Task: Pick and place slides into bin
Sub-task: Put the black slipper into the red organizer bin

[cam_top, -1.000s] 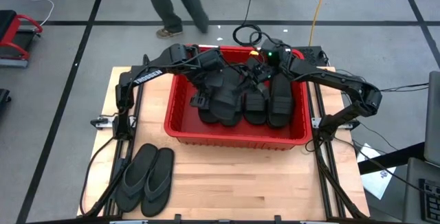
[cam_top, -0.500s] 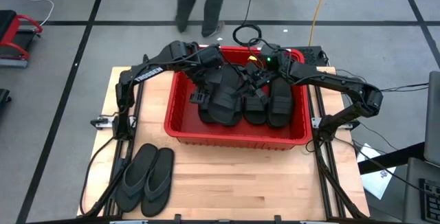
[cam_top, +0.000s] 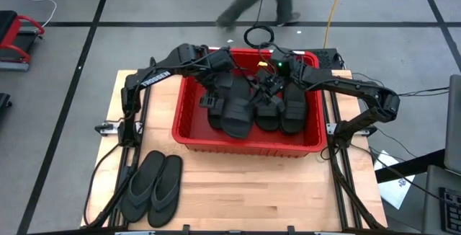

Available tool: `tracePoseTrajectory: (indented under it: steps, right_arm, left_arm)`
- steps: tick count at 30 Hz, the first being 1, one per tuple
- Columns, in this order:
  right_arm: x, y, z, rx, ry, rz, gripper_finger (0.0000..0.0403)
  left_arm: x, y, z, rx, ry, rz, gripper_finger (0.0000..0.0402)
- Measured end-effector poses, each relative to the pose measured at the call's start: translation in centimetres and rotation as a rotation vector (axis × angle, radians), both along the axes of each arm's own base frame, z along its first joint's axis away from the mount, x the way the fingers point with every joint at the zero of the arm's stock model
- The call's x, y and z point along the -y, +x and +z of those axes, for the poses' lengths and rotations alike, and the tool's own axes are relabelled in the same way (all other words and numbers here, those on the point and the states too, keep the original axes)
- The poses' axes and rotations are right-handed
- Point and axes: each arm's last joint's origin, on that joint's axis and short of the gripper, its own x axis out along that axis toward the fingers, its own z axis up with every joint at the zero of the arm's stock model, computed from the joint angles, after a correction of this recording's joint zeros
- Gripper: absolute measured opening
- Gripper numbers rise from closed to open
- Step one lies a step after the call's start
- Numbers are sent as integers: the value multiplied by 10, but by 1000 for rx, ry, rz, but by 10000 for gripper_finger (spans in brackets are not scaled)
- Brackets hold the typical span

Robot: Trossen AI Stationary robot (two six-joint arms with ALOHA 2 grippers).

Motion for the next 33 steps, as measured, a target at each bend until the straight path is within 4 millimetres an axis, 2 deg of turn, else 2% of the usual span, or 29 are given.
tracePoseTrajectory:
  steps: [6, 10, 16, 20, 25, 33]
  right_arm:
    - [-15, 2, 1, -17, 63, 106, 2]
    - [-26, 2, 7, 14, 51, 152, 2]
    - [-34, -2, 21, 83, -52, 96, 3]
    - [-36, -8, 34, 137, -110, 36, 3]
    - [-37, -13, 48, 179, -93, 11, 4]
    - [-38, -14, 50, 180, -77, 10, 4]
  left_arm:
    - [1, 4, 1, 39, -5, 15, 266]
    - [12, 8, 2, 59, -10, -15, 266]
    - [24, 10, 2, 57, -31, -104, 266]
    - [17, 9, 2, 68, -87, -124, 266]
    - [10, 8, 3, 93, -99, -122, 266]
    - [10, 9, 4, 107, -106, -128, 266]
